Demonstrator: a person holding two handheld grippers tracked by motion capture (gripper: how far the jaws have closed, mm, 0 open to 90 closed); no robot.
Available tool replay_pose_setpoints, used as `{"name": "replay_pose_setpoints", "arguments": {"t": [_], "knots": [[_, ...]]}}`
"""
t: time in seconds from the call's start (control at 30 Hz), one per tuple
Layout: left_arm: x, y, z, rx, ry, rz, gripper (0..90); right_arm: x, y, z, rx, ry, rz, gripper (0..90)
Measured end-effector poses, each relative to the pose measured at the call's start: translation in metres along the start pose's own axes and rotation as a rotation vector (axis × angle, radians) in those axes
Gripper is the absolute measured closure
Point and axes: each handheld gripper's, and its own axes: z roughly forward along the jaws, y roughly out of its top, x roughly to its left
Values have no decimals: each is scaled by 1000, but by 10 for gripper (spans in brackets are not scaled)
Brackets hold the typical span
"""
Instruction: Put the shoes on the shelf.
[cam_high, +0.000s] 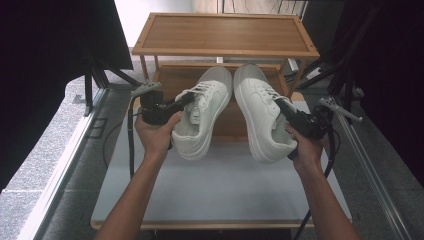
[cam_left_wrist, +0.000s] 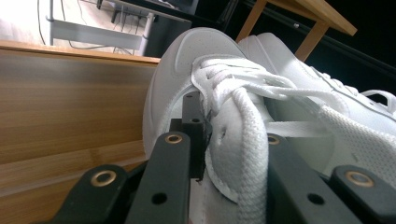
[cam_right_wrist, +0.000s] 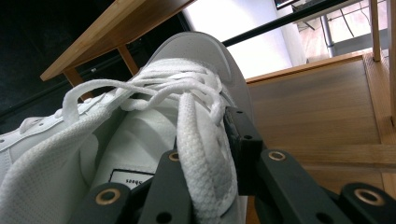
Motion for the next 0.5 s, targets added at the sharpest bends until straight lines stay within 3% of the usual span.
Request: {"name": "replay_pose_setpoints", "arguments": {"t": [0.5], "knots": [[2, -8, 6, 15, 9, -4, 812, -6, -10, 2, 12, -10, 20, 801]]}}
